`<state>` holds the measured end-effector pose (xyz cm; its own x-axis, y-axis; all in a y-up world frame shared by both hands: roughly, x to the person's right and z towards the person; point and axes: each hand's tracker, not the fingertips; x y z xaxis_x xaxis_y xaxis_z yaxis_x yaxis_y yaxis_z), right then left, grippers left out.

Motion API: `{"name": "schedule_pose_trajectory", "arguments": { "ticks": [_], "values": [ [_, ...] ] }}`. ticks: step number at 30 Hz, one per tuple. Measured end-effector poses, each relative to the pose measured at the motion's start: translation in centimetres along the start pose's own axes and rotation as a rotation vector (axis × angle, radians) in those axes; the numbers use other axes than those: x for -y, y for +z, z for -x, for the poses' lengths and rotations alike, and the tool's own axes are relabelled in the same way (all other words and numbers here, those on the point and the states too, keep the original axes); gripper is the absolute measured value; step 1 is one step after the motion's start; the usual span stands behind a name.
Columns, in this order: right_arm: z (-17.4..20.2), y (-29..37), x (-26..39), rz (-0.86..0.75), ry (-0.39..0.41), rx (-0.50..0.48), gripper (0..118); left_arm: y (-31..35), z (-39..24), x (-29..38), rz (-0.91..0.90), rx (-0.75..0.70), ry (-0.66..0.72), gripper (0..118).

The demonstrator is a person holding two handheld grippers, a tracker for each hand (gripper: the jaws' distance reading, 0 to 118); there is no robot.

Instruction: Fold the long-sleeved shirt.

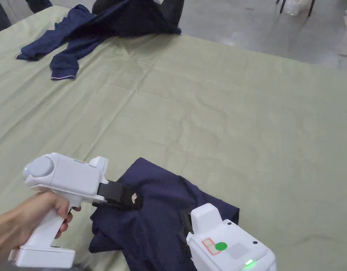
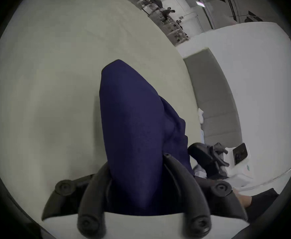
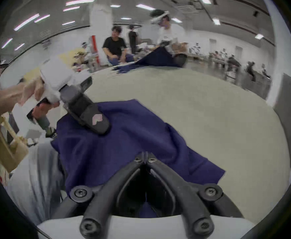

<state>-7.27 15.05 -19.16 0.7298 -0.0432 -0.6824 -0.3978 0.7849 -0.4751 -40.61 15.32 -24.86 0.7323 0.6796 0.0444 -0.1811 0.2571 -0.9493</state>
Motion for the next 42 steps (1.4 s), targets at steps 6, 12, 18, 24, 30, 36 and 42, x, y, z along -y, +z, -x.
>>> {"name": "schedule_pose_trajectory", "arguments": {
  "ticks": [6,12,18,24,30,36,42],
  "values": [
    [4.9,-10.4,-5.6,-0.010,0.017,-0.095,0,9.6,8.8,-5.5,-0.057,-0.189,0.068,31],
    [7.1,-13.1,-9.4,-0.057,0.032,-0.140,0,12.6,13.5,-7.5,-0.089,-0.305,0.150,31],
    [6.6,-10.9,-10.2,-0.077,0.007,-0.174,0,12.9,11.0,-5.6,-0.164,-0.480,0.065,110],
    [4.4,-3.5,-9.7,-0.181,-0.011,-0.163,0,15.7,1.8,-0.9,-0.527,-0.629,0.001,108],
    [-0.3,6.8,-7.7,-0.335,-0.008,0.014,0,8.9,-10.3,6.4,-0.825,-0.889,-0.226,33],
    [-8.2,16.9,-4.3,-0.409,-0.053,0.362,0,1.8,-20.0,8.5,-0.939,-0.679,-0.349,4],
    [-16.1,25.5,-2.4,-0.446,-0.154,0.701,0,-3.6,-29.5,6.2,-0.949,-0.506,-0.540,3]
  ]
}}
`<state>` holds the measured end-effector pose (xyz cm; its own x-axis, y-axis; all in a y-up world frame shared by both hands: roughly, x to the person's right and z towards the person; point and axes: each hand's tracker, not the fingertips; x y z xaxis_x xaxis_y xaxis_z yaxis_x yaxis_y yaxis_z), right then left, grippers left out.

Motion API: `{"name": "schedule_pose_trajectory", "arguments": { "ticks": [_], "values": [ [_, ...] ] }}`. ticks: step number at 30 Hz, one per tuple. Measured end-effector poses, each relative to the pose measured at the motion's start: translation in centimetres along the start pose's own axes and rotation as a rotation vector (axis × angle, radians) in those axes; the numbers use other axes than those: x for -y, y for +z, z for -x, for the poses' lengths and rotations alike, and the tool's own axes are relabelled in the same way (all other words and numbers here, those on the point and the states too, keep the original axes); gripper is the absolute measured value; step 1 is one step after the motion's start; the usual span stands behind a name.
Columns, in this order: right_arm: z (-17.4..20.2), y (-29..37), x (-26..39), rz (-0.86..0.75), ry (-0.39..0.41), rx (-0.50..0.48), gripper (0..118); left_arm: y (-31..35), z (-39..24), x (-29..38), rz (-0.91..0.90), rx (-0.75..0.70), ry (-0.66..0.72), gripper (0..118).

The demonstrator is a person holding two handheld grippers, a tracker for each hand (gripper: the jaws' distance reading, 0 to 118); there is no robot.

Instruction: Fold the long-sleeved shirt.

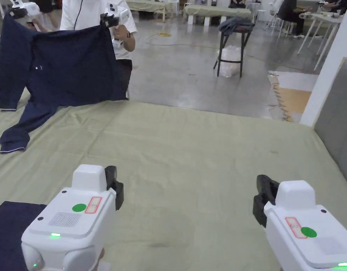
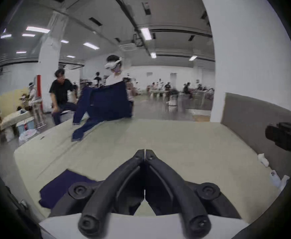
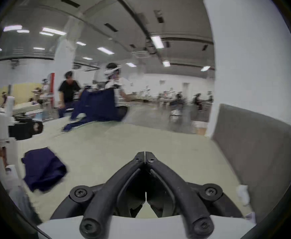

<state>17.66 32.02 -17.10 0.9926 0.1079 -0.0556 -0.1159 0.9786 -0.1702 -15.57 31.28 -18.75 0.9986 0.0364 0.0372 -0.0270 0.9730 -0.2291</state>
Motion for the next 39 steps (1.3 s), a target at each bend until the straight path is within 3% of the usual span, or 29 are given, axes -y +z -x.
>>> {"name": "schedule_pose_trajectory", "arguments": {
  "ticks": [5,9,10,11,14,15,16,18,20,39],
  "values": [
    [-4.4,0.3,-1.5,-0.022,-0.030,0.127,0,-1.8,-4.7,-2.3,-0.037,0.057,-0.020,3],
    [-5.3,0.4,-2.1,-0.031,-0.045,0.140,0,-2.1,-6.1,-3.3,-0.037,0.091,0.003,4],
    [-5.3,0.6,-2.2,-0.039,-0.048,0.143,13,-2.1,-6.4,-3.5,-0.042,0.075,-0.005,8],
    [-5.4,0.7,-2.4,-0.051,-0.058,0.144,50,-2.2,-6.3,-3.6,-0.047,0.067,-0.008,24],
    [-5.3,0.6,-2.7,-0.063,-0.062,0.140,79,-2.3,-6.2,-3.9,-0.057,0.069,-0.002,49],
    [-5.2,0.6,-3.0,-0.070,-0.057,0.146,104,-2.2,-6.0,-4.1,-0.067,0.074,-0.005,69],
    [-5.2,0.6,-3.2,-0.080,-0.053,0.153,116,-2.0,-6.0,-4.2,-0.079,0.078,-0.008,79],
    [-5.3,0.8,-3.4,-0.098,-0.064,0.158,118,-1.9,-6.3,-4.5,-0.097,0.068,-0.018,87],
    [-5.4,0.7,-3.8,-0.106,-0.066,0.171,118,-1.9,-6.4,-4.7,-0.122,0.033,-0.023,109],
    [-5.2,1.2,-4.1,-0.166,-0.042,0.158,118,-1.1,-6.2,-6.0,-0.165,0.008,-0.017,111]
  ]
}}
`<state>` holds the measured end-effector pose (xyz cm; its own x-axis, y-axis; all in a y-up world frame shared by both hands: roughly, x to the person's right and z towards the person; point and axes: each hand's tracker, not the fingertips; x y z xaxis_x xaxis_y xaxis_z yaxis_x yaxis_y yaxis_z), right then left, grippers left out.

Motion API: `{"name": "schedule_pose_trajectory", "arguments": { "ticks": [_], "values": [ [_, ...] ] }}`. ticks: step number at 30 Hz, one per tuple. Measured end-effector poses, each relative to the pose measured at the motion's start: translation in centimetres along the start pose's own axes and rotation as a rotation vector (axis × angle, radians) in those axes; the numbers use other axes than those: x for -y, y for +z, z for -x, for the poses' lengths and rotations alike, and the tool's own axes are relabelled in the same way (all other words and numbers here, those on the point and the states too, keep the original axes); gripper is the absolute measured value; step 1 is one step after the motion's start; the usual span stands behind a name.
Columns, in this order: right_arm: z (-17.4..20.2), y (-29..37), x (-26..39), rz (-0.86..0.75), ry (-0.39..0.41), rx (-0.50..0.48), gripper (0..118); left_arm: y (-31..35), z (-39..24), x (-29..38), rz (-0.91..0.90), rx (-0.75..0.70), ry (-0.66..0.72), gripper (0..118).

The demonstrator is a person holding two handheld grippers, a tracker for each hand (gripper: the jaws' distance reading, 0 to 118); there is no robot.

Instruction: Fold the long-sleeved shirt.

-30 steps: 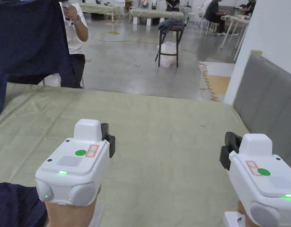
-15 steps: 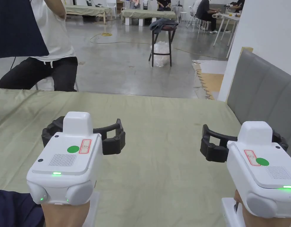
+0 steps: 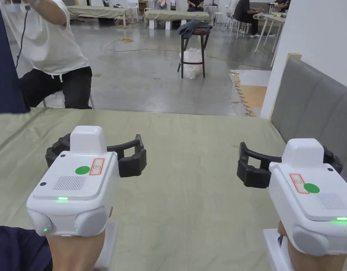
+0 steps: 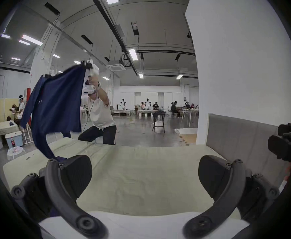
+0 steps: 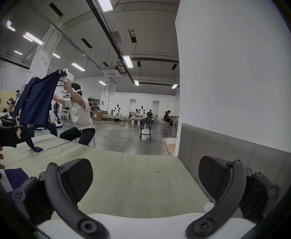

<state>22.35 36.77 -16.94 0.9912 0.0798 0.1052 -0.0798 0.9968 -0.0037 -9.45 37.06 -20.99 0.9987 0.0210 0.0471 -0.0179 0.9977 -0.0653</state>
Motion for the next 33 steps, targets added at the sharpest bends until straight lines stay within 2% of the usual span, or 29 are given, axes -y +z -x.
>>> {"name": "schedule_pose_trajectory", "arguments": {
  "ticks": [24,33],
  "values": [
    [0.0,-0.3,0.4,0.011,-0.006,-0.002,118,-0.6,-0.5,-0.1,-0.014,-0.031,0.013,111],
    [0.2,-0.5,0.5,0.012,0.005,-0.005,118,-0.6,-1.0,-0.3,-0.044,-0.039,-0.025,111]
  ]
}}
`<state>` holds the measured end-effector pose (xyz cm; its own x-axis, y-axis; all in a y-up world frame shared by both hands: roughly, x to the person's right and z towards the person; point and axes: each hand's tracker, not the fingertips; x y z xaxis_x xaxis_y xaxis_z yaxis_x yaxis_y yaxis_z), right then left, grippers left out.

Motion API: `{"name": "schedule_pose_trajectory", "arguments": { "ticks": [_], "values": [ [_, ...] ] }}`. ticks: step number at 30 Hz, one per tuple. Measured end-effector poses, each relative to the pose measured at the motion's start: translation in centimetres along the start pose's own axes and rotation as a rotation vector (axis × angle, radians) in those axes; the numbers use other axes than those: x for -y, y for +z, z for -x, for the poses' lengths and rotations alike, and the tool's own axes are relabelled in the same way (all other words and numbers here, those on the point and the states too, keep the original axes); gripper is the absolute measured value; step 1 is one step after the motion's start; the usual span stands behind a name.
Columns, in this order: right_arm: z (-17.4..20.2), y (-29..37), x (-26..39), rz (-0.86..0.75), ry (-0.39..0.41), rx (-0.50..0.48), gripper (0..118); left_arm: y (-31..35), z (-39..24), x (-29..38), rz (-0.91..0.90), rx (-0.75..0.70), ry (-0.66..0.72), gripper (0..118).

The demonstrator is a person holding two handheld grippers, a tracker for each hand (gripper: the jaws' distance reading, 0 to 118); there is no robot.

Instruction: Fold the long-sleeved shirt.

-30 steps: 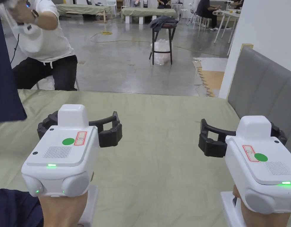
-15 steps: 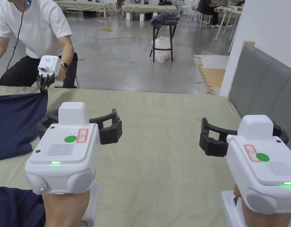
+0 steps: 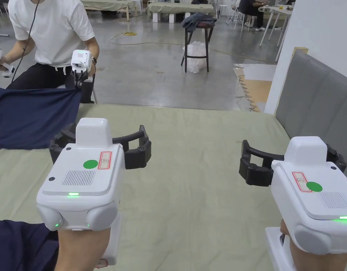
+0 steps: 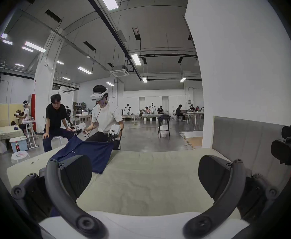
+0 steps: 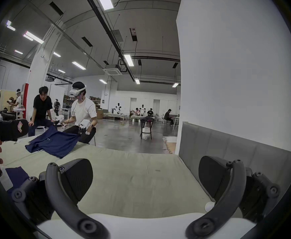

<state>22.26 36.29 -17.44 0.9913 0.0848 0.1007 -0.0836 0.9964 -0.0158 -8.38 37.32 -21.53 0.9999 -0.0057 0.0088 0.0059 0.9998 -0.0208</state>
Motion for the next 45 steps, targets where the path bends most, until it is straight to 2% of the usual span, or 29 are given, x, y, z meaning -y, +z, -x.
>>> {"name": "schedule_pose_trajectory", "arguments": {
  "ticks": [13,25,30,41,45],
  "values": [
    [-0.1,0.1,0.1,-0.002,0.010,0.003,118,0.3,-0.5,0.1,0.011,-0.007,-0.031,111],
    [0.4,0.1,0.1,-0.007,0.043,-0.006,118,0.8,-0.5,-0.5,0.020,0.041,0.025,111],
    [0.3,0.1,0.0,-0.009,0.049,0.007,118,1.1,-0.8,-0.3,0.002,0.033,-0.050,111],
    [0.1,0.4,-0.1,-0.009,0.047,0.007,118,1.0,0.2,-0.4,0.031,0.044,0.012,111],
    [0.0,0.2,0.0,0.005,0.028,0.005,118,0.8,0.7,-0.7,0.057,0.092,0.043,110]
  ]
}}
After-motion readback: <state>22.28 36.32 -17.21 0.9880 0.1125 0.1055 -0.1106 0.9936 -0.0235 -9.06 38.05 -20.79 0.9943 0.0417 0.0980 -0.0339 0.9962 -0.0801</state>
